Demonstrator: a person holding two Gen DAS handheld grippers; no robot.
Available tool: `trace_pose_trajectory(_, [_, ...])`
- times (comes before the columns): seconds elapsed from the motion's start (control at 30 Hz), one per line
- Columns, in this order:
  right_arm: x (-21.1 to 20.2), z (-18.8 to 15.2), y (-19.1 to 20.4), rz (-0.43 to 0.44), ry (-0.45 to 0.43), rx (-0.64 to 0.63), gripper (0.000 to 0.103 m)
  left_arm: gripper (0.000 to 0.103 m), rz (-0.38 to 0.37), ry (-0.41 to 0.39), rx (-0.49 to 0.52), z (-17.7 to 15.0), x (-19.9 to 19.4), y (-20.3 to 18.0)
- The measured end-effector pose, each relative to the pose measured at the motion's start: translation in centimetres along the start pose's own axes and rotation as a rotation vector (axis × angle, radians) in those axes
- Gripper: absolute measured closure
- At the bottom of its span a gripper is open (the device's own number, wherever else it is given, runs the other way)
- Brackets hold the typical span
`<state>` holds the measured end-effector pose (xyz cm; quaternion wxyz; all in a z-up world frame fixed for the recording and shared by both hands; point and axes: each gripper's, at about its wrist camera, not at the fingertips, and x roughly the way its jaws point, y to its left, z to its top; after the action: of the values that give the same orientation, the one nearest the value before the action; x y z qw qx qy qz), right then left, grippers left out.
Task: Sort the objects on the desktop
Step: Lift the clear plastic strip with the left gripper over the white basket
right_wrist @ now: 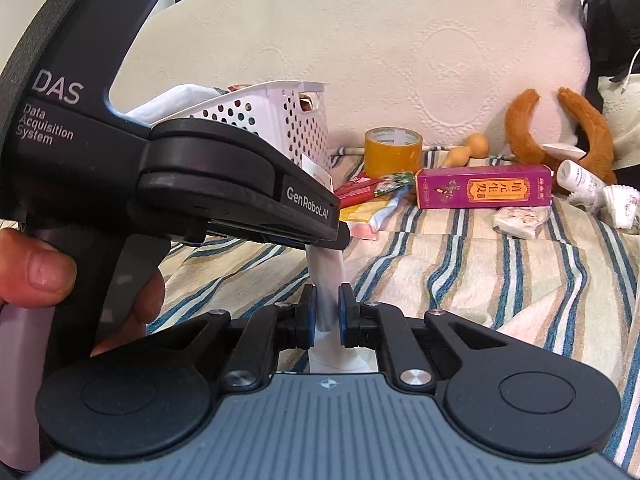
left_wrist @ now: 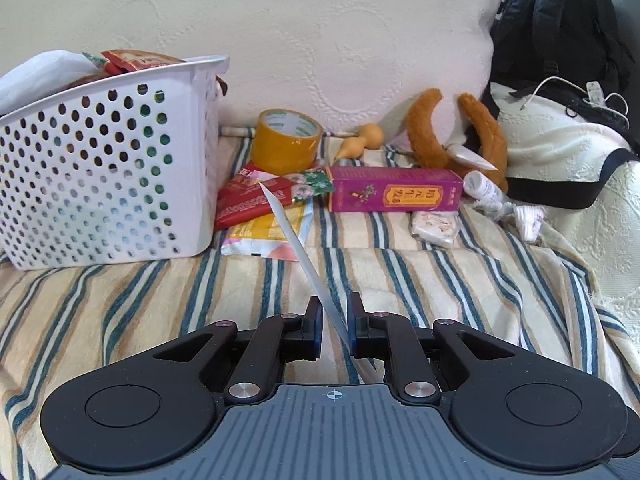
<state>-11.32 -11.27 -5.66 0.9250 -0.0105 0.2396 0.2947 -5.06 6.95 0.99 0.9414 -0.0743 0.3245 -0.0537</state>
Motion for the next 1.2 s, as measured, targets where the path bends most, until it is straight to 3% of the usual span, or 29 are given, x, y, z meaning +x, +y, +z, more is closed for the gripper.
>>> trace_pose_trajectory(0.9, [-1.7, 0.2, 1.1, 0.028, -0.042, -0.007, 0.091, 0.095, -0.007, -0.081, -0.01, 0.2, -3.6, 0.4])
trace_pose_trajectory(1.07, [-2.3, 2.6, 2.9, 0.044, -0.075, -0.04, 0.092, 0.095, -0.006, -0.141, -0.003, 1.9, -6.0, 1.2])
trace_pose_trajectory(1.2, [-2.1, 6.5, 5.1, 0.063, -0.131, -0.104, 0.093, 0.094, 0.008, -0.204, 0.014, 5.5, -8.0, 2.4])
